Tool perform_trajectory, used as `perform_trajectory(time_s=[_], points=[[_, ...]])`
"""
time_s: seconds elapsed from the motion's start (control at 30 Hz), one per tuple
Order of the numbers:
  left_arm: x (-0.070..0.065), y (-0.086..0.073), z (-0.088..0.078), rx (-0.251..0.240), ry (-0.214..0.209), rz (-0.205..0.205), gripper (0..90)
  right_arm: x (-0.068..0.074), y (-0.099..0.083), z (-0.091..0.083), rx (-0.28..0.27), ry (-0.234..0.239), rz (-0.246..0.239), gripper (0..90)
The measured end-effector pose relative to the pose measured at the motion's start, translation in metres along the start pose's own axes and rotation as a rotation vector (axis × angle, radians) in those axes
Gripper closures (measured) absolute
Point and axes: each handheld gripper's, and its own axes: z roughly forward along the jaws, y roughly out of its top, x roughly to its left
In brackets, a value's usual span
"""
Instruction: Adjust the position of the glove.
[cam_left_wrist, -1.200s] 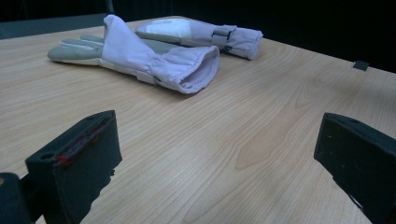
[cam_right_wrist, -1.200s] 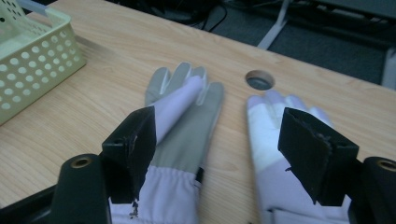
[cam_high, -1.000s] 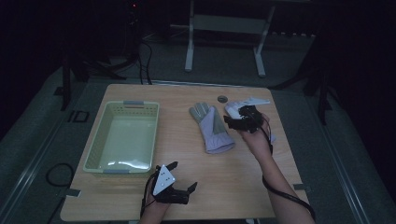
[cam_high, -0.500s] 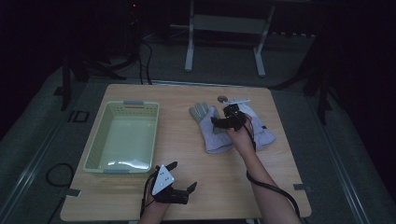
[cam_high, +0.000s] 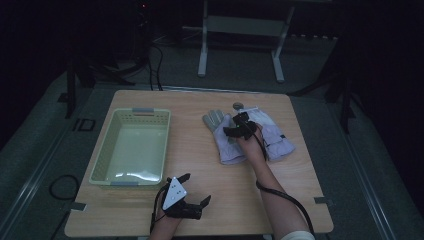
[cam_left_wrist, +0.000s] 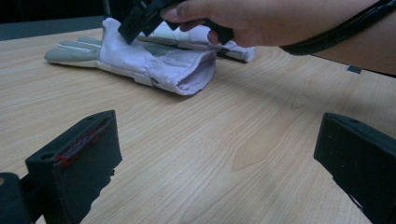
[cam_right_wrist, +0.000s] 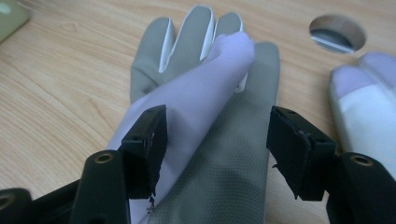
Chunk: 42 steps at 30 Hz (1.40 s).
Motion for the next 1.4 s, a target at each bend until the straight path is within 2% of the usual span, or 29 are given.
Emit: perform_trajectory(time_s=[0.03, 0.07, 0.1, 0.13, 0.17, 0.2, 0.23, 0.27, 0.3, 0.33, 0.4, 0.47, 0.53, 0.57, 0.63, 0.67, 0.7, 0.8, 0.83, 0.87, 0.9, 0.93, 1.0, 1.1, 1.13, 1.2, 1.27, 1.37, 1.4], points=[[0.0, 0.0, 0.0, 0.001, 0.001, 0.001, 0.7, -0.001, -0.001, 0.003, 0.007, 0.003, 0.006, 39.3], [0.0, 0.0, 0.0, 0.003, 0.002, 0.002, 0.7, -0.001, -0.003, 0.009, 0.039, 0.014, -0.01, 46.0], [0.0, 0.0, 0.0, 0.003, 0.002, 0.002, 0.7, -0.001, -0.003, 0.009, 0.039, 0.014, -0.01, 46.0], [0.0, 0.0, 0.0, 0.004, 0.002, 0.0, 0.7, -0.002, -0.005, 0.016, 0.076, 0.023, -0.016, 48.5], [0.0, 0.0, 0.0, 0.004, 0.002, 0.0, 0.7, -0.002, -0.005, 0.016, 0.076, 0.023, -0.016, 48.5], [0.0, 0.0, 0.0, 0.006, 0.002, 0.0, 0.7, -0.003, -0.005, 0.016, 0.084, 0.038, -0.007, 54.6], [0.0, 0.0, 0.0, 0.007, 0.002, 0.0, 0.7, -0.003, -0.005, 0.016, 0.084, 0.038, -0.007, 54.6], [0.0, 0.0, 0.001, 0.008, 0.002, 0.001, 0.7, -0.003, -0.004, 0.017, 0.089, 0.051, -0.02, 62.1], [0.0, 0.0, 0.001, 0.008, 0.002, 0.001, 0.7, -0.003, -0.004, 0.017, 0.089, 0.051, -0.02, 62.1], [0.0, 0.0, 0.001, 0.009, 0.003, 0.002, 0.7, -0.001, -0.004, 0.016, 0.095, 0.045, -0.037, 70.9], [0.0, 0.0, 0.001, 0.008, 0.002, 0.002, 0.7, -0.001, -0.005, 0.015, 0.088, 0.049, -0.032, 78.0], [0.0, 0.0, 0.001, 0.006, 0.001, 0.0, 0.7, -0.003, -0.007, 0.014, 0.072, 0.06, 0.009, 82.1], [0.0, 0.0, 0.0, 0.005, -0.001, -0.001, 0.7, -0.004, -0.008, 0.012, 0.062, 0.067, 0.023, 83.6], [0.001, 0.0, 0.0, 0.005, -0.002, -0.002, 0.7, -0.004, -0.008, 0.008, 0.051, 0.068, 0.041, 84.6], [0.001, 0.0, 0.0, 0.004, -0.003, -0.004, 0.7, -0.001, -0.009, 0.001, 0.039, 0.072, 0.044, 85.1], [0.001, 0.0, 0.0, 0.006, -0.004, -0.004, 0.7, 0.003, -0.01, -0.01, 0.013, 0.075, 0.056, 85.1], [0.001, 0.0, 0.0, 0.006, -0.004, -0.004, 0.7, 0.003, -0.01, -0.01, 0.013, 0.075, 0.056, 85.1], [0.001, 0.0, 0.0, 0.005, 0.0, -0.004, 0.7, 0.009, -0.012, -0.037, -0.04, 0.095, 0.069, 86.0], [0.001, 0.0, 0.0, 0.005, 0.0, -0.004, 0.7, 0.009, -0.012, -0.037, -0.04, 0.095, 0.069, 86.0], [0.001, 0.0, 0.0, 0.003, -0.004, -0.004, 0.7, 0.013, -0.015, -0.051, -0.054, 0.101, 0.087, 86.4], [0.001, 0.0, 0.0, 0.003, -0.004, -0.004, 0.7, 0.013, -0.015, -0.051, -0.054, 0.101, 0.087, 86.4], [0.001, 0.0, 0.0, -0.002, -0.009, -0.003, 0.7, 0.018, -0.017, -0.065, -0.082, 0.103, 0.103, 86.5], [0.001, 0.0, -0.001, -0.005, -0.01, 0.001, 0.7, 0.024, -0.019, -0.079, -0.117, 0.107, 0.121, 86.7], [0.0, 0.0, -0.001, -0.003, -0.006, 0.001, 0.7, 0.03, -0.021, -0.091, -0.132, 0.11, 0.128, 86.8], [0.0, 0.0, -0.001, -0.009, -0.009, 0.006, 0.7, 0.038, -0.024, -0.101, -0.136, 0.102, 0.128, 86.8], [0.0, 0.0, -0.001, -0.01, -0.008, 0.008, 0.7, 0.042, -0.026, -0.105, -0.138, 0.094, 0.129, 86.8], [-0.001, -0.001, -0.002, -0.014, -0.006, 0.014, 0.6, 0.052, -0.03, -0.116, -0.144, 0.093, 0.141, 86.7], [-0.002, -0.001, -0.002, -0.02, -0.01, 0.013, 0.6, 0.06, -0.034, -0.118, -0.142, 0.085, 0.134, 86.7], [-0.003, -0.001, -0.002, -0.018, -0.018, 0.013, 0.6, 0.067, -0.036, -0.116, -0.126, 0.086, 0.124, 86.7]])
